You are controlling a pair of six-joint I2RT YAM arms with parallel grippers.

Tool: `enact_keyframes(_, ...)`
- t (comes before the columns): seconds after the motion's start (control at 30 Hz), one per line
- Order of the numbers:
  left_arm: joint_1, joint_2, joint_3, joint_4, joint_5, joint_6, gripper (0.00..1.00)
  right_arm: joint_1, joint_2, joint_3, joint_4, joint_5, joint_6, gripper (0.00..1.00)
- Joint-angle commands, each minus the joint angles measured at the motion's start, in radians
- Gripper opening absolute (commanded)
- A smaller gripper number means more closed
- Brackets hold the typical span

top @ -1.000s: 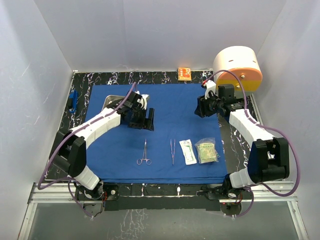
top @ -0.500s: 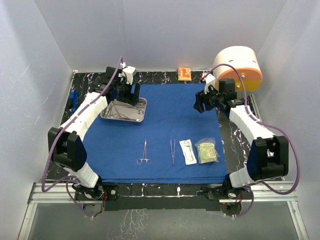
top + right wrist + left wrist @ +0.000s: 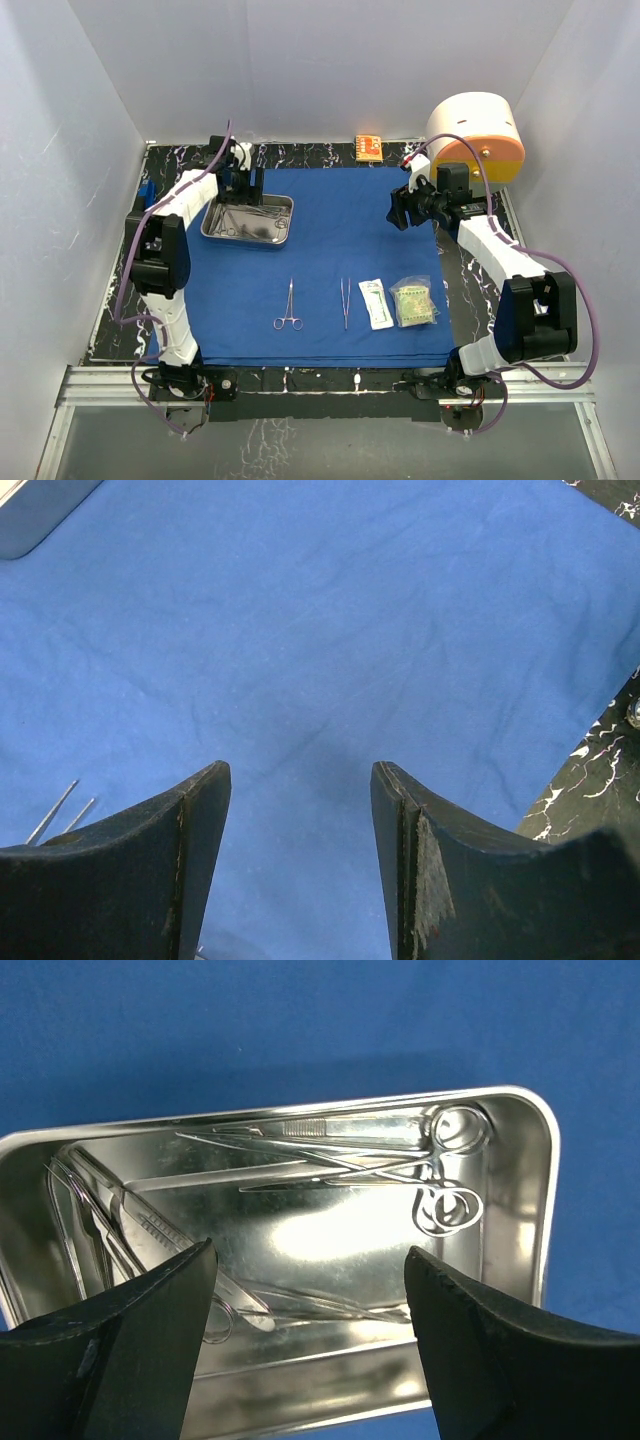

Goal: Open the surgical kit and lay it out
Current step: Pick up the medical item from the container.

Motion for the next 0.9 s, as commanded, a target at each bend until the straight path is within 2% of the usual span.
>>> enact_keyframes(0.0,-0.004,0.013,0.046,0.024,-0.052,-0.035,0.73,-0.002,-0.008,0.016,0.048,-0.010,0.013,0.56)
enact_keyframes(0.17,0.001,-0.026,-0.024,0.088,-0.154,0.053,0.69,-0.006,-0.004,0.006,0.050,-0.010,0.009,0.56)
enact_keyframes(0.37,0.015,-0.039,-0.052,0.116,-0.212,0.128,0.59,-0.008,0.017,0.009,0.047,-0.027,0.014,0.56)
enact_keyframes(0.87,0.072,0.038,-0.022,0.090,-0.188,0.089,0.49,-0.008,0.042,0.011,0.037,-0.054,0.023,0.56)
